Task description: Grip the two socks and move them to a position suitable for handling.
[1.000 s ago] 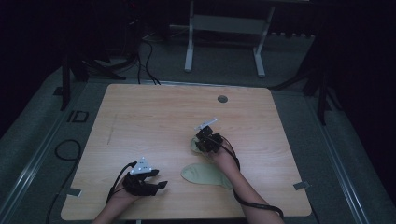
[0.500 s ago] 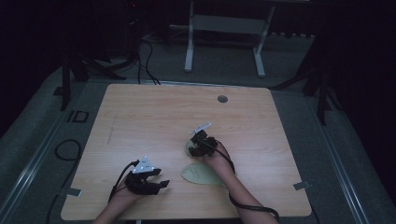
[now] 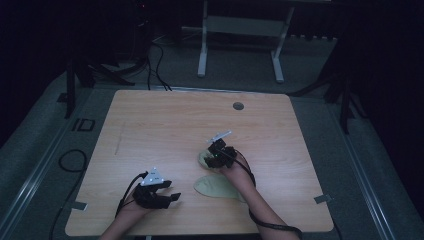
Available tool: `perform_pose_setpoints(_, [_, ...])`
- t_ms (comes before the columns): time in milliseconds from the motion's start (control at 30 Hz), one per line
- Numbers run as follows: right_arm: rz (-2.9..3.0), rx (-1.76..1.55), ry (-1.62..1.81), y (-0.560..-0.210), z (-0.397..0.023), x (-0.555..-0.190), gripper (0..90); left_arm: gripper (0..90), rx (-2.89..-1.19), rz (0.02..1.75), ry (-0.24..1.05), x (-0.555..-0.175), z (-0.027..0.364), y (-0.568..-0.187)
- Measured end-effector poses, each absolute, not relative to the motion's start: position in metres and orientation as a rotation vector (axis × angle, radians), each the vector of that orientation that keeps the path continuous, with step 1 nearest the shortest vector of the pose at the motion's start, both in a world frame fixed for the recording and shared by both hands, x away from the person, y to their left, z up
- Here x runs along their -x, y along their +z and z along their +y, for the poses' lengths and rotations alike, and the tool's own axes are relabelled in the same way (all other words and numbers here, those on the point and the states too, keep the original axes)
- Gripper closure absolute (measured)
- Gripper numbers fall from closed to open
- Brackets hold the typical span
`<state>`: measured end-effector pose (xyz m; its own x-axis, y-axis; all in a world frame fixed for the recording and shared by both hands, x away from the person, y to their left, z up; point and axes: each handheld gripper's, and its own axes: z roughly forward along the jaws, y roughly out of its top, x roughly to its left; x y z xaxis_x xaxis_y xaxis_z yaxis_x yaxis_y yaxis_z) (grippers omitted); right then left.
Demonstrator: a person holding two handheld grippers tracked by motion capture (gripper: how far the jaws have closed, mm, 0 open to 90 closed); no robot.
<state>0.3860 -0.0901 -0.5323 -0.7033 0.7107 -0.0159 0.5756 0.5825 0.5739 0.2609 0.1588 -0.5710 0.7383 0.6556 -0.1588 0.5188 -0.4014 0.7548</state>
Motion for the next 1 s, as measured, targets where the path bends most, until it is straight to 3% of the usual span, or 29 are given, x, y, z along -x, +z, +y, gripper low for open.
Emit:
perform_pose_setpoints(200, [2.559, -1.084, 0.746, -0.545, -0.09, -0.386, 77.9, 38.7, -2.09, 0.884, 0.206, -0.261, 0.159, -0.571])
perform_pose_setpoints(267, [2.558, -1.096, 0.753, -0.545, -0.092, -0.387, 80.2, 38.7, -2.091, 0.884, 0.205, -0.261, 0.159, -0.571])
perform_pose_setpoints(700, [2.521, -1.158, 0.859, -0.524, -0.109, -0.392, 80.4, 38.7, -2.095, 0.879, 0.206, -0.261, 0.158, -0.571])
perform_pose_setpoints(800, [2.534, -1.18, 0.869, -0.526, -0.113, -0.394, 77.1, 38.7, -2.094, 0.881, 0.206, -0.261, 0.158, -0.572])
perform_pose_setpoints(1000, [2.526, -1.194, 0.832, -0.534, -0.116, -0.397, 82.7, 38.7, -2.092, 0.881, 0.206, -0.261, 0.158, -0.571])
